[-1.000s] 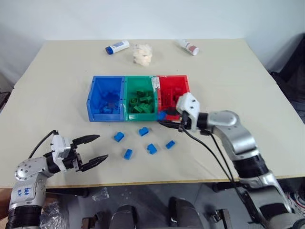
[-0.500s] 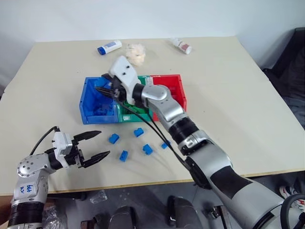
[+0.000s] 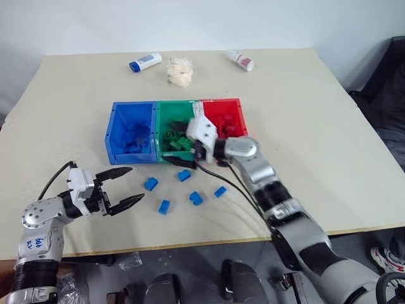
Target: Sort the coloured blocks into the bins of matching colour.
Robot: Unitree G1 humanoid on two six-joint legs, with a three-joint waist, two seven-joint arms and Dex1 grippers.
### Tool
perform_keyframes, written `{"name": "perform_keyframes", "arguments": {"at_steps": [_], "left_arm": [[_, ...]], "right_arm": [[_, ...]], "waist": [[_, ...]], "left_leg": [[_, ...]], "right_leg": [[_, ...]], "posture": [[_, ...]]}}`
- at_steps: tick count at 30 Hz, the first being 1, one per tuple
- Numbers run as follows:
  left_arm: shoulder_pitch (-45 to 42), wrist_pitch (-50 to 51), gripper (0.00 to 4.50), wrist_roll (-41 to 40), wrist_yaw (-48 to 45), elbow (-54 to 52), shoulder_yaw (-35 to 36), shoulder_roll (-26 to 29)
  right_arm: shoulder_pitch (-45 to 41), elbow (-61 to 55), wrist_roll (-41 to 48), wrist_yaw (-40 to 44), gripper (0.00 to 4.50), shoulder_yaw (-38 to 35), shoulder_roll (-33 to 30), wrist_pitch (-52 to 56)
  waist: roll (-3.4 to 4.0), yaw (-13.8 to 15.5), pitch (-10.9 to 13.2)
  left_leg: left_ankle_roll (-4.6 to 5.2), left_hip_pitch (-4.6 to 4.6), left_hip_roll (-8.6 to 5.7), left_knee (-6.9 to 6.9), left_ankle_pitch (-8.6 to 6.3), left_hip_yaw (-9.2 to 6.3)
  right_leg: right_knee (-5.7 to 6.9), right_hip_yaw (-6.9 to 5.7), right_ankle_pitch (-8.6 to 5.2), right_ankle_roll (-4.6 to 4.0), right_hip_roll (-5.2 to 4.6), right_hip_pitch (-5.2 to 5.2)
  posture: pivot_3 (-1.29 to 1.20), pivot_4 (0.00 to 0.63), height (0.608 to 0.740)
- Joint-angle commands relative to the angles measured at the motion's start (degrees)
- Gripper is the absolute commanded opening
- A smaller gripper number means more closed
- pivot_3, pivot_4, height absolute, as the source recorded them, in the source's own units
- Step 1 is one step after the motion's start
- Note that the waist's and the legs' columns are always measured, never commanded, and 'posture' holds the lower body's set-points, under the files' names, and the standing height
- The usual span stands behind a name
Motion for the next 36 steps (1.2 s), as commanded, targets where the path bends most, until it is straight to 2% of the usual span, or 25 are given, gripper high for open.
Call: {"name": "perform_keyframes", "arguments": {"at_steps": [1, 5, 8, 11, 14, 19, 25, 32, 36], "left_arm": [[-0.4, -1.7, 4.5, -1.2, -3.3, 1.7, 0.5, 0.1], [0.4, -2.3, 4.5, -0.7, -5.4, 2.8, 0.4, 0.6], [1.6, -2.4, 4.5, -1.0, -5.8, 2.4, 0.9, 0.7], [2.5, -2.3, 4.5, -1.3, -6.0, 1.7, 1.2, 0.8], [2.9, -2.0, 4.5, -1.5, -6.0, 1.2, 1.3, 0.7], [2.4, -1.7, 4.5, -1.4, -5.6, 0.6, 0.9, 0.4], [2.3, -1.1, 4.5, -1.7, -5.6, -0.9, 0.1, -0.4], [4.3, -0.4, 4.5, -2.0, -4.6, -3.9, 0.2, -1.1], [5.1, -0.1, 4.5, -2.1, -3.9, -4.9, 0.4, -1.2]], "right_arm": [[7.7, -16.1, 5.0, 8.0, 4.48, -1.4, -10.3, 8.9], [17.4, -27.8, 8.8, 9.1, 4.48, -4.7, -20.9, 18.0], [28.1, -33.3, 10.1, 10.0, 4.48, -10.2, -30.0, 21.2], [33.0, -35.4, 10.6, 9.0, 4.48, -13.2, -34.5, 23.0], [34.7, -36.8, 11.3, 8.1, 4.48, -14.3, -35.9, 24.5], [32.3, -35.4, 10.3, 6.5, 4.48, -10.9, -33.2, 24.1], [24.9, -27.8, 4.9, 3.1, 4.48, -1.9, -24.9, 22.2], [18.1, -19.1, 1.2, 0.7, 4.48, 3.2, -17.2, 20.6], [16.6, -15.8, -0.6, 0.2, 3.62, 4.1, -15.6, 18.9]], "waist": [[0.0, 0.6, 0.0], [0.0, 0.8, 0.0], [0.0, 1.1, 0.0], [-0.02, 1.3, 0.0], [-0.03, 1.3, 0.0], [-0.03, 1.8, 0.0], [-0.03, 2.1, 0.0], [-0.06, 1.8, 0.0], [-0.05, 1.7, 0.0]], "left_leg": [[0.01, 0.0, 0.0, 0.0, -0.01, 0.01], [0.02, 0.01, 0.01, 0.02, -0.01, 0.06], [0.0, 0.06, 0.04, 0.01, -0.02, 0.18], [0.04, 0.06, 0.04, 0.02, -0.07, 0.28], [0.04, 0.15, 0.1, 0.1, -0.07, 0.36], [0.03, 0.2, 0.15, 0.1, -0.08, 0.38], [0.03, 0.17, 0.15, 0.12, -0.08, 0.42], [0.03, 0.16, 0.16, 0.12, -0.08, 0.45], [-0.01, 0.17, 0.27, 0.13, -0.06, 0.45]], "right_leg": [[0.0, 0.01, 0.0, 0.0, 0.0, 0.0], [0.01, 0.03, 0.0, 0.0, 0.0, -0.05], [0.04, 0.09, 0.0, -0.01, 0.01, -0.11], [-0.03, 0.17, 0.0, 0.0, 0.01, -0.11], [-0.08, 0.19, 0.04, -0.05, 0.0, -0.12], [-0.07, 0.2, 0.03, -0.11, 0.02, -0.12], [0.04, 0.19, 0.05, -0.12, 0.05, -0.13], [0.1, 0.2, 0.06, -0.11, 0.06, -0.16], [0.14, 0.2, 0.06, -0.15, 0.16, -0.17]], "posture": [[0.0, 0.15, 0.74], [0.0, 0.15, 0.74], [0.0, 0.15, 0.74], [0.0, 0.15, 0.74], [0.0, 0.15, 0.74], [0.0, 0.15, 0.74], [0.0, 0.15, 0.74], [0.0, 0.15, 0.74], [0.0, 0.15, 0.74]]}}
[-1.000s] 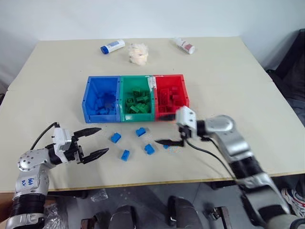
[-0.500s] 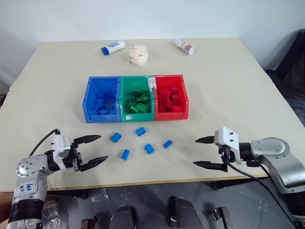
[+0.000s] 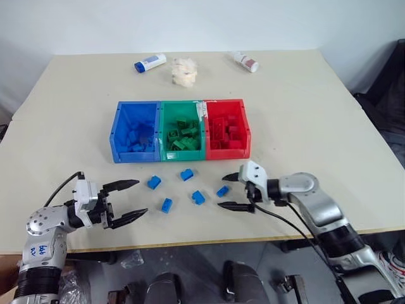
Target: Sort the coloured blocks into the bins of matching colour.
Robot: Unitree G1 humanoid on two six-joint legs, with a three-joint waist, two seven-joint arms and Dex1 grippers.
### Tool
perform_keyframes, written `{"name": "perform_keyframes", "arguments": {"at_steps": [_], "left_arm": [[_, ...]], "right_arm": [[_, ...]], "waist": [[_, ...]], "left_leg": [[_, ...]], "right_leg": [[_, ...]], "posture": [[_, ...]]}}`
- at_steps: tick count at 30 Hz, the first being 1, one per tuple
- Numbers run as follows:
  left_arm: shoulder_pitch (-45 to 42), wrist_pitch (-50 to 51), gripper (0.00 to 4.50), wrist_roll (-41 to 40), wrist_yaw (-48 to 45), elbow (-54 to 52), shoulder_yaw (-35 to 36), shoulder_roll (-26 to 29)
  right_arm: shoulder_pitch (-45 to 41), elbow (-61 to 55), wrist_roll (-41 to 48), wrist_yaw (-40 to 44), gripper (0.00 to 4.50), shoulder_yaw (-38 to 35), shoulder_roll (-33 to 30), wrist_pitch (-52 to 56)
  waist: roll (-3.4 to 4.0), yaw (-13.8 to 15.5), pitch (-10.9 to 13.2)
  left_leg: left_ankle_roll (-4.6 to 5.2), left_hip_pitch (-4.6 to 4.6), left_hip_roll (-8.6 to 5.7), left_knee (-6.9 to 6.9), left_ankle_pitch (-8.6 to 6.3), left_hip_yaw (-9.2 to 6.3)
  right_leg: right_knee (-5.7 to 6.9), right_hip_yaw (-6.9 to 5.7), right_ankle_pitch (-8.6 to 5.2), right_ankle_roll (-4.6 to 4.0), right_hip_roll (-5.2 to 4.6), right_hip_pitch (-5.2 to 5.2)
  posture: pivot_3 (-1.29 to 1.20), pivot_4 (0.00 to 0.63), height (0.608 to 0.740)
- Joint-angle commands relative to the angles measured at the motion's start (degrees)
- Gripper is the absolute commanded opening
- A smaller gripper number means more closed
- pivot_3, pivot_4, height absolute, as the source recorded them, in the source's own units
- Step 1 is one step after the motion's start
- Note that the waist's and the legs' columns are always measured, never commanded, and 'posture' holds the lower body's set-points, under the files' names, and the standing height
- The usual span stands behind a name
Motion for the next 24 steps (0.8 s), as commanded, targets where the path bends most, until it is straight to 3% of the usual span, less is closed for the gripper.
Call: {"name": "perform_keyframes", "arguments": {"at_steps": [1, 6, 7, 12, 16, 21, 24], "left_arm": [[1.1, 0.2, 4.5, -1.5, 0.8, -2.3, 1.3, -0.1], [2.2, 0.3, 4.5, -1.8, 1.5, -3.4, 1.4, -0.2], [2.3, 0.3, 4.5, -1.8, 1.6, -3.5, 1.3, -0.2], [2.1, 0.2, 4.5, -1.6, 1.8, -3.4, 0.9, -0.5], [1.5, 0.0, 4.5, -1.5, 1.7, -2.9, 0.5, -0.8], [0.4, -0.2, 4.5, -1.0, 1.4, -1.8, 0.1, -1.4], [-0.2, -0.3, 4.5, -0.8, 1.2, -1.4, -0.2, -1.5]], "right_arm": [[0.3, 0.7, -0.7, 0.5, 3.25, 1.0, 0.1, -0.5], [1.3, -1.4, 0.6, 2.0, 1.53, -0.1, -1.2, -0.5], [1.5, -1.6, 0.7, 2.2, 1.38, -0.4, -1.5, -0.7], [1.3, -3.5, 1.9, 3.4, 1.38, -1.5, -1.8, -0.8], [-2.4, -5.5, 3.7, 1.8, 1.38, -1.8, 1.5, 1.3], [-12.7, 1.1, 2.3, -3.3, 1.38, -0.7, 11.4, -0.9], [-20.8, 10.8, 0.9, -6.9, 1.38, -1.0, 18.8, -5.9]], "waist": [[0.0, 0.1, 0.0], [0.0, 0.2, 0.0], [0.0, 0.3, 0.0], [0.0, 0.4, 0.0], [0.01, 0.2, 0.0], [0.01, -0.6, 0.0], [0.01, -0.9, 0.0]], "left_leg": [[0.0, 0.02, 0.0, 0.0, 0.0, 0.0], [-0.03, 0.01, 0.0, -0.02, -0.03, 0.0], [-0.03, 0.0, 0.0, -0.02, -0.03, 0.01], [-0.02, 0.01, 0.0, 0.01, -0.03, 0.01], [-0.02, 0.0, 0.01, 0.01, -0.03, 0.01], [-0.1, 0.01, 0.12, 0.01, -0.01, 0.06], [-0.15, 0.0, 0.14, -0.01, 0.01, 0.04]], "right_leg": [[0.01, 0.01, 0.0, 0.0, 0.0, 0.0], [-0.02, 0.01, 0.0, 0.0, 0.0, -0.01], [-0.03, 0.01, 0.0, 0.0, 0.0, -0.01], [-0.02, 0.01, 0.0, 0.0, 0.0, 0.0], [-0.01, 0.01, 0.0, 0.0, 0.0, -0.01], [0.15, 0.04, -0.03, -0.13, 0.11, -0.12], [0.2, 0.03, -0.05, -0.17, 0.14, -0.14]], "posture": [[0.0, 0.15, 0.74], [0.0, 0.15, 0.74], [0.0, 0.15, 0.74], [0.0, 0.15, 0.74], [0.0, 0.15, 0.74], [0.0, 0.15, 0.74], [0.0, 0.15, 0.74]]}}
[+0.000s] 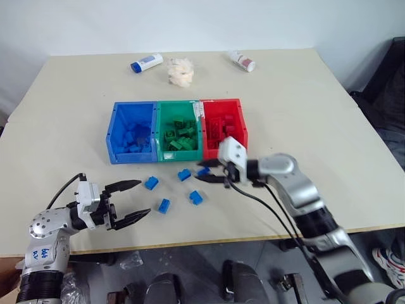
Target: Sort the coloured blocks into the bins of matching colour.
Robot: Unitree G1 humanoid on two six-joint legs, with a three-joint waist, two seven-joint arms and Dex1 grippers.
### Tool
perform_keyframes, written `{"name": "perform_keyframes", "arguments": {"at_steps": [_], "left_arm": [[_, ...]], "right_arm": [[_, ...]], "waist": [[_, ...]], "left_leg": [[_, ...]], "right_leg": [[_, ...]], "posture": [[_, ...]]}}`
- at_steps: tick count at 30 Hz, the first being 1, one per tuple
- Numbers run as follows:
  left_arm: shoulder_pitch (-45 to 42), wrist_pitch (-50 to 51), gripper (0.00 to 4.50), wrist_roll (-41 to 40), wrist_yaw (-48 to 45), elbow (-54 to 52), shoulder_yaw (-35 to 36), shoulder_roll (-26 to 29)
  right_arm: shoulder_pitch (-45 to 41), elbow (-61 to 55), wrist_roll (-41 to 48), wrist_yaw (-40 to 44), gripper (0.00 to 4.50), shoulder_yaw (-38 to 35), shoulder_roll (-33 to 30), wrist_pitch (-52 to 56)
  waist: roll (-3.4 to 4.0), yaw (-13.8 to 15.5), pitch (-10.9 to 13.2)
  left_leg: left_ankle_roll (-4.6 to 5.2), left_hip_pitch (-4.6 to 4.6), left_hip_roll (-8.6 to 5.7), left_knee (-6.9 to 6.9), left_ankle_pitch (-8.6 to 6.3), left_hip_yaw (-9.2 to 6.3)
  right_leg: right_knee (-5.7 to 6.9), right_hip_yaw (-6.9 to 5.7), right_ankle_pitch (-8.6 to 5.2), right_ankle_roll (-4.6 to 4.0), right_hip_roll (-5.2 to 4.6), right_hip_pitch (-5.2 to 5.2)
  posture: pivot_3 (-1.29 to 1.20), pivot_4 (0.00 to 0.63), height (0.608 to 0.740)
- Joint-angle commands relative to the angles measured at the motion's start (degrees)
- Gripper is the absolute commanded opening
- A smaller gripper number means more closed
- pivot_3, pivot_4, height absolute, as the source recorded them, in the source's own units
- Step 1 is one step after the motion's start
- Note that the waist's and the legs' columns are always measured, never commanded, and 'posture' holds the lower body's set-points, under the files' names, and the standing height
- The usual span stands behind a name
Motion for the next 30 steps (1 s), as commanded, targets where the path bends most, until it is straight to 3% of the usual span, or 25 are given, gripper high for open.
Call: {"name": "perform_keyframes", "arguments": {"at_steps": [1, 8, 9, 14, 16, 17, 22, 26, 30], "left_arm": [[-0.7, -0.7, 4.5, -0.5, -0.5, 0.5, 0.1, -0.1], [-1.6, -1.0, 4.5, -0.3, -0.1, 0.7, -0.2, -0.3], [-1.7, -1.0, 4.5, -0.2, 0.0, 0.7, -0.2, -0.4], [-2.0, -1.3, 4.5, -0.2, 0.4, 0.8, -0.2, -0.4], [-2.2, -1.4, 4.5, -0.2, 0.5, 0.9, -0.2, -0.3], [-2.2, -1.4, 4.5, -0.2, 0.5, 1.0, -0.2, -0.3], [-2.4, -1.6, 4.5, -0.2, 0.6, 1.0, -0.4, -0.5], [-2.1, -1.7, 4.5, -0.4, 0.0, 1.1, -0.5, -0.5], [-2.0, -2.0, 4.5, -0.4, -1.2, 2.5, -0.5, -0.2]], "right_arm": [[-7.9, 10.7, -1.7, -4.8, 1.38, -0.6, 6.7, -7.2], [-24.7, 41.3, -5.9, -19.8, 1.38, -4.8, 20.1, -25.6], [-26.2, 44.2, -5.8, -21.6, 2.1, -5.6, 22.0, -27.2], [-25.6, 49.6, -7.5, -23.1, 3.69, -6.3, 23.6, -34.6], [-22.6, 46.7, -6.8, -20.0, 4.4, -6.2, 22.2, -35.5], [-21.5, 45.4, -6.4, -18.8, 4.46, -6.3, 21.5, -35.5], [-8.5, 24.4, -2.4, -2.9, 4.46, -4.1, 11.1, -27.2], [3.0, 4.2, 3.0, 9.4, 4.46, -3.4, -2.2, -17.1], [10.6, -6.0, 5.2, 13.4, 4.46, -5.0, -13.2, -10.0]], "waist": [[0.0, -0.2, 0.0], [0.0, -0.6, 0.0], [0.0, -0.7, 0.0], [-0.01, -0.8, 0.0], [-0.01, -1.0, 0.0], [-0.01, -1.1, 0.0], [-0.01, -0.9, 0.0], [0.0, -0.2, 0.0], [0.0, -0.2, 0.0]], "left_leg": [[0.0, -0.01, -0.01, 0.0, 0.0, 0.02], [-0.02, -0.02, 0.0, -0.07, 0.0, 0.04], [-0.04, -0.02, 0.0, -0.06, -0.01, 0.06], [-0.04, -0.03, 0.0, -0.06, -0.01, 0.04], [-0.04, -0.03, 0.01, -0.06, -0.01, 0.05], [-0.04, -0.03, 0.02, -0.08, -0.01, 0.03], [-0.04, -0.05, 0.01, -0.06, -0.02, 0.02], [-0.03, -0.06, 0.02, -0.04, -0.02, 0.0], [-0.03, -0.03, 0.04, -0.03, -0.05, 0.03]], "right_leg": [[-0.01, 0.01, 0.0, 0.0, 0.0, -0.01], [-0.01, 0.0, -0.01, -0.01, 0.02, -0.05], [-0.01, 0.0, -0.01, -0.01, 0.02, -0.05], [-0.02, 0.0, -0.01, -0.01, 0.01, -0.03], [-0.02, 0.01, -0.01, -0.01, 0.01, -0.04], [-0.02, 0.0, -0.01, -0.01, 0.01, -0.04], [-0.04, 0.01, -0.01, -0.01, 0.01, -0.03], [-0.05, 0.01, 0.0, 0.0, 0.02, -0.05], [-0.06, 0.01, 0.0, 0.0, 0.03, -0.04]], "posture": [[0.0, 0.15, 0.74], [0.0, 0.15, 0.74], [0.0, 0.15, 0.74], [0.0, 0.15, 0.74], [0.0, 0.15, 0.74], [0.0, 0.15, 0.74], [0.0, 0.15, 0.74], [0.0, 0.15, 0.74], [0.0, 0.15, 0.74]]}}
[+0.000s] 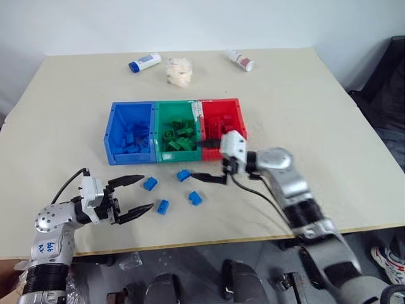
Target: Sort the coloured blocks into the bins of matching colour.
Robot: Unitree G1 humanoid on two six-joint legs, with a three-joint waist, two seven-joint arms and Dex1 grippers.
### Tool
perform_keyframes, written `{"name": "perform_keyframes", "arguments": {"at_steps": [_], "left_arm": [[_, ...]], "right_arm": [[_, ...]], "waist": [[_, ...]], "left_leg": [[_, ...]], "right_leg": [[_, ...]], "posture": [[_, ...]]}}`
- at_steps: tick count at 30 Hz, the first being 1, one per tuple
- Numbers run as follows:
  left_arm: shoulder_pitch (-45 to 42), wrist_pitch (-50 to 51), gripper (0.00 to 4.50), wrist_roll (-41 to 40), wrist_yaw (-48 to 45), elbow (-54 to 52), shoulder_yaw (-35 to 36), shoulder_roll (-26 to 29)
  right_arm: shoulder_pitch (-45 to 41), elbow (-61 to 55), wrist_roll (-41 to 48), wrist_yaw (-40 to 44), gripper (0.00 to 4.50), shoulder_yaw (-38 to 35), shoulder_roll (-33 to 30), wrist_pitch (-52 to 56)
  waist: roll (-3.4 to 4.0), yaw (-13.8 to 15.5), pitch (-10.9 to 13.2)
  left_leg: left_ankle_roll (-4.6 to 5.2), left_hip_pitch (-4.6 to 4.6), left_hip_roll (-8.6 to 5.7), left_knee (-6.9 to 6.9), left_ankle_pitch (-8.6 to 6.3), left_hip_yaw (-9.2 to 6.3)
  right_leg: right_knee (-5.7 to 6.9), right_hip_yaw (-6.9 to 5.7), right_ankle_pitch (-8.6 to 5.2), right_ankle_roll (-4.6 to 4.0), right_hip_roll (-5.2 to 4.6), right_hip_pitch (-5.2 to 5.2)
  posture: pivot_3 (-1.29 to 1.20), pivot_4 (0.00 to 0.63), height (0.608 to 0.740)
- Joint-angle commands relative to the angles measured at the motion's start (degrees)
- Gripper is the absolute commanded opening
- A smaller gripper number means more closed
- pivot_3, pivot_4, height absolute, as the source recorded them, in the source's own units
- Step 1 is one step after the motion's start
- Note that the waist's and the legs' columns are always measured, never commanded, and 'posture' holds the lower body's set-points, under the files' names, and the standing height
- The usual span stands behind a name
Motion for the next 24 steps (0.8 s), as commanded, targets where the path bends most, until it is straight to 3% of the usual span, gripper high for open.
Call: {"name": "perform_keyframes", "arguments": {"at_steps": [1, 6, 10, 17, 24], "left_arm": [[0.5, -1.0, 4.5, -0.5, -1.8, 1.2, 0.6, 0.6], [0.2, -2.0, 4.5, -0.5, -3.8, 4.2, 1.4, 1.7], [-0.2, -2.5, 4.5, -0.4, -4.9, 5.8, 1.6, 2.5], [-1.1, -2.2, 4.5, -0.8, -5.4, 5.5, 1.4, 2.9], [0.2, -1.1, 4.5, -1.1, -4.0, 1.9, 1.3, 2.6]], "right_arm": [[4.5, -9.5, 2.8, 3.0, 4.46, -2.3, -6.9, 5.9], [13.7, -15.8, 3.9, 5.6, 4.46, -5.5, -17.9, 9.3], [17.2, -18.7, 4.6, 5.4, 4.46, -5.9, -20.5, 10.8], [14.3, -18.8, 2.6, 2.2, 4.46, -2.0, -16.5, 12.9], [5.8, -11.2, -3.4, -3.1, 4.46, 7.7, -2.8, 13.0]], "waist": [[0.0, -0.1, 0.0], [0.0, 0.5, 0.0], [0.0, 0.7, 0.0], [0.0, 1.1, 0.0], [0.01, 1.1, 0.0]], "left_leg": [[0.0, 0.03, 0.01, 0.0, 0.0, 0.03], [-0.01, 0.04, 0.01, 0.01, -0.01, 0.02], [-0.01, 0.05, 0.01, 0.03, -0.04, 0.04], [-0.02, 0.08, 0.02, 0.07, -0.03, 0.06], [-0.04, 0.07, 0.04, 0.07, -0.02, 0.05]], "right_leg": [[0.0, 0.01, 0.0, 0.0, 0.0, 0.0], [-0.02, 0.0, -0.02, -0.03, 0.0, 0.01], [-0.09, -0.01, -0.01, -0.03, 0.0, 0.03], [-0.03, 0.0, -0.01, -0.03, 0.0, 0.03], [0.09, -0.01, -0.03, -0.06, 0.02, -0.01]], "posture": [[0.0, 0.15, 0.74], [0.0, 0.15, 0.74], [0.0, 0.15, 0.74], [0.0, 0.15, 0.74], [0.0, 0.15, 0.74]]}}
